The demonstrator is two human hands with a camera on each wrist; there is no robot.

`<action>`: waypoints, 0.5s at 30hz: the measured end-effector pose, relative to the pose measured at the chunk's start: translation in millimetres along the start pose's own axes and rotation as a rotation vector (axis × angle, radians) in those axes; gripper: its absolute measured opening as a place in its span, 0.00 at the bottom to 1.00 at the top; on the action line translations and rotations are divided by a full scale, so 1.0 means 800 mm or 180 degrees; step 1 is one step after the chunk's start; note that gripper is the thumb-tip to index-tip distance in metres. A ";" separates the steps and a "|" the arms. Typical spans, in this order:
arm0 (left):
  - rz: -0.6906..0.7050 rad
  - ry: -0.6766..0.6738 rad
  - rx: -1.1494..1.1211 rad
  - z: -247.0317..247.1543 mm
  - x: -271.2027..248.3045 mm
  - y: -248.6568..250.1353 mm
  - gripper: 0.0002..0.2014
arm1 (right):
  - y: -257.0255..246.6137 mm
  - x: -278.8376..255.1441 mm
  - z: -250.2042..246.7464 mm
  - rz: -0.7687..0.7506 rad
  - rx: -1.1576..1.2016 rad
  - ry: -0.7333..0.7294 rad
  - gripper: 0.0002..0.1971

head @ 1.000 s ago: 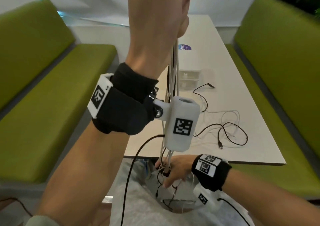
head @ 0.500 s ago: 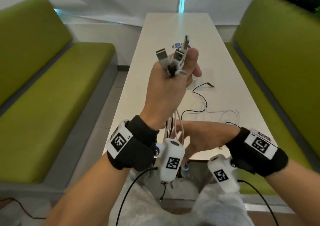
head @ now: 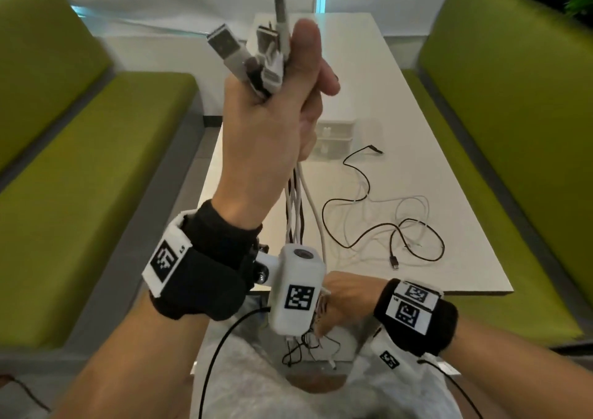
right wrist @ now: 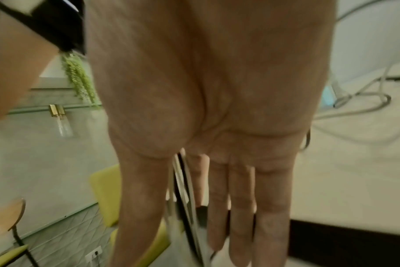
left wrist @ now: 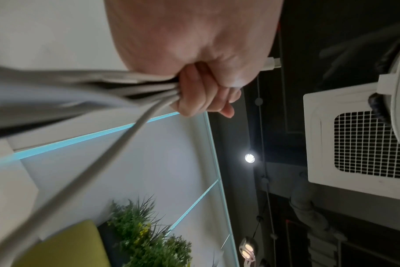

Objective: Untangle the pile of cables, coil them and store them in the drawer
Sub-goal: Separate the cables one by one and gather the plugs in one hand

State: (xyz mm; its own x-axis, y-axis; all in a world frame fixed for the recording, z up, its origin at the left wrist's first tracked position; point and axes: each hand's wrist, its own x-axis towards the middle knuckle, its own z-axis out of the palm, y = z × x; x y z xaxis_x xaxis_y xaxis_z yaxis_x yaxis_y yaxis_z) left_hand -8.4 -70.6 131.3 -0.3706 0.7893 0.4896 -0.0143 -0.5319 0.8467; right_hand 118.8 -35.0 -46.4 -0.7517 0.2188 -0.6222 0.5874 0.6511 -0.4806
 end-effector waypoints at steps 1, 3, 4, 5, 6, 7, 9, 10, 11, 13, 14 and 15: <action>-0.0084 -0.0013 0.0029 0.001 -0.002 -0.005 0.21 | 0.006 -0.003 -0.005 -0.0027 -0.0041 0.0098 0.25; -0.0233 -0.0073 0.0099 0.005 -0.007 -0.017 0.20 | 0.021 -0.011 -0.017 0.0036 -0.0109 0.0479 0.25; -0.0301 -0.0103 0.0159 0.006 -0.010 -0.023 0.20 | 0.034 -0.015 -0.024 0.0124 -0.0096 0.0758 0.22; -0.0364 -0.0136 0.0207 0.009 -0.011 -0.029 0.19 | 0.044 -0.020 -0.031 0.0218 -0.0146 0.1026 0.17; -0.0416 -0.0171 0.0223 0.011 -0.012 -0.034 0.18 | 0.054 -0.027 -0.038 0.0366 -0.0216 0.1207 0.12; -0.0460 -0.0193 0.0215 0.013 -0.012 -0.040 0.18 | 0.063 -0.034 -0.044 0.0475 -0.0278 0.1375 0.09; -0.0542 -0.0181 0.0196 0.016 -0.011 -0.052 0.17 | 0.078 -0.047 -0.052 0.0739 -0.0351 0.1619 0.06; -0.0598 -0.0166 0.0189 0.018 -0.011 -0.058 0.17 | 0.087 -0.051 -0.051 0.0908 -0.0435 0.1662 0.07; -0.0654 -0.0162 0.0198 0.018 -0.011 -0.064 0.17 | 0.094 -0.053 -0.048 0.1069 -0.0584 0.1664 0.09; -0.0735 -0.0186 0.0245 0.019 -0.013 -0.077 0.17 | 0.107 -0.054 -0.038 0.1301 -0.0888 0.1515 0.17; -0.0765 -0.0197 0.0250 0.019 -0.014 -0.083 0.17 | 0.114 -0.052 -0.032 0.1319 -0.0971 0.1413 0.19; -0.0791 -0.0216 0.0255 0.018 -0.015 -0.089 0.17 | 0.122 -0.049 -0.027 0.1257 -0.0970 0.1360 0.19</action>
State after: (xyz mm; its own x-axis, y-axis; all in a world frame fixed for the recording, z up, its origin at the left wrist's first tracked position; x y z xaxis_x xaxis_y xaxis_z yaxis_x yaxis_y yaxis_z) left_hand 10.6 -38.1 68.0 -0.3018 0.9128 0.2752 -0.0227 -0.2954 0.9551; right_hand 199.3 35.6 -55.5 -0.5867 0.7121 -0.3855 0.7795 0.6257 -0.0307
